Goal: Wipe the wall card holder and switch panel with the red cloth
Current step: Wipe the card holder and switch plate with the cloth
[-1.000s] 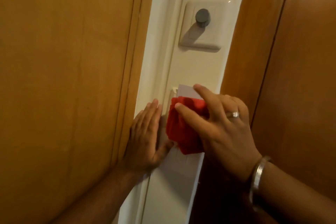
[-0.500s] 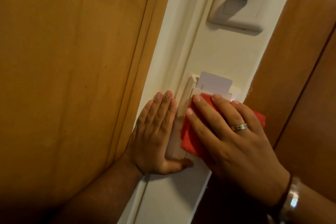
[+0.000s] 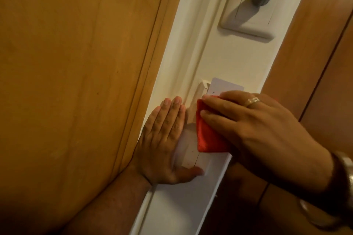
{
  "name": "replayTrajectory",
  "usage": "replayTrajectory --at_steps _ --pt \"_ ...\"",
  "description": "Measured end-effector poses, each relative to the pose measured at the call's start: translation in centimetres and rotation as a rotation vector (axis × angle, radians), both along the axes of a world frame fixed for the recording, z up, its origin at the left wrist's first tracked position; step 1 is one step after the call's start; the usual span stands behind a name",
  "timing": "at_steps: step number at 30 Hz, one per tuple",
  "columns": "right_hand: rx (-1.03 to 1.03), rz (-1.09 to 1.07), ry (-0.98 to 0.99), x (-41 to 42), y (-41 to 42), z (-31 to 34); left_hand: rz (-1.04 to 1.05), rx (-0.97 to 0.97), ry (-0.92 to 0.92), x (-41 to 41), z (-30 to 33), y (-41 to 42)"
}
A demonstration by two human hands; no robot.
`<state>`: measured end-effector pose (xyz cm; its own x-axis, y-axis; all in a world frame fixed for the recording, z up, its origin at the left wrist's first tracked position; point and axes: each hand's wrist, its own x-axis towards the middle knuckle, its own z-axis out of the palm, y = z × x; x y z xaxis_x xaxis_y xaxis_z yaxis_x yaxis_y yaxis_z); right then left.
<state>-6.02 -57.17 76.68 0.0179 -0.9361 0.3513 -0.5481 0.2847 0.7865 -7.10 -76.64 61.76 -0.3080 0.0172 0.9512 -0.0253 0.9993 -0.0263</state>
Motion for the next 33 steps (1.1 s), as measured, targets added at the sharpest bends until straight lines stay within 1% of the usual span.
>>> replayTrajectory --at_steps 1,5,7,10,11,13,15,18,20,22,25,26,28,30,31,33 --pt "0.009 -0.021 0.001 0.2 -0.3 -0.1 0.006 0.001 0.002 0.0 0.0 0.0" --pt "0.149 -0.08 -0.007 0.4 0.3 -1.6 -0.024 -0.002 0.037 -0.1 -0.1 0.1" --pt "0.118 -0.089 -0.038 0.4 0.8 -0.8 -0.022 0.003 0.035 0.0 0.0 0.1" --pt "0.016 -0.106 -0.058 0.8 -0.3 0.1 0.013 0.004 0.002 0.1 0.1 0.1" --pt "0.019 -0.119 -0.042 1.0 -0.8 -0.2 0.016 0.002 -0.002 0.1 0.1 0.1" --pt "0.093 -0.16 -0.014 1.1 -1.1 -1.1 0.018 -0.003 0.007 0.1 0.0 0.2" --pt "0.155 -0.183 -0.027 1.2 -0.8 -1.3 0.022 -0.009 0.015 0.0 -0.1 0.2" --pt "0.097 -0.165 -0.08 1.6 -1.3 0.8 -0.023 0.016 0.01 0.1 0.0 0.2" --pt "0.037 -0.13 -0.034 2.0 -2.4 1.8 -0.07 0.054 -0.002 0.3 0.2 0.2" --pt "0.064 -0.154 0.004 2.2 -3.2 1.3 -0.094 0.065 -0.002 0.5 0.2 0.3" --pt "0.201 -0.195 -0.024 2.4 -3.3 -0.2 -0.06 0.025 0.014 0.5 0.2 0.5" --pt "0.2 -0.176 -0.051 2.4 -3.2 0.1 -0.06 0.027 0.01 0.6 0.3 0.5" --pt "0.117 -0.109 -0.079 2.4 -3.3 1.5 -0.079 0.059 -0.008 0.6 0.5 0.4" --pt "0.035 -0.089 -0.051 2.3 -3.3 1.7 -0.092 0.076 -0.019 0.7 0.6 0.4" --pt "0.038 -0.114 -0.025 2.5 -3.4 0.9 -0.091 0.066 -0.011 0.7 0.5 0.4" --pt "0.14 -0.178 0.008 2.6 -3.2 -1.5 -0.067 0.022 0.014 0.7 0.3 0.4"
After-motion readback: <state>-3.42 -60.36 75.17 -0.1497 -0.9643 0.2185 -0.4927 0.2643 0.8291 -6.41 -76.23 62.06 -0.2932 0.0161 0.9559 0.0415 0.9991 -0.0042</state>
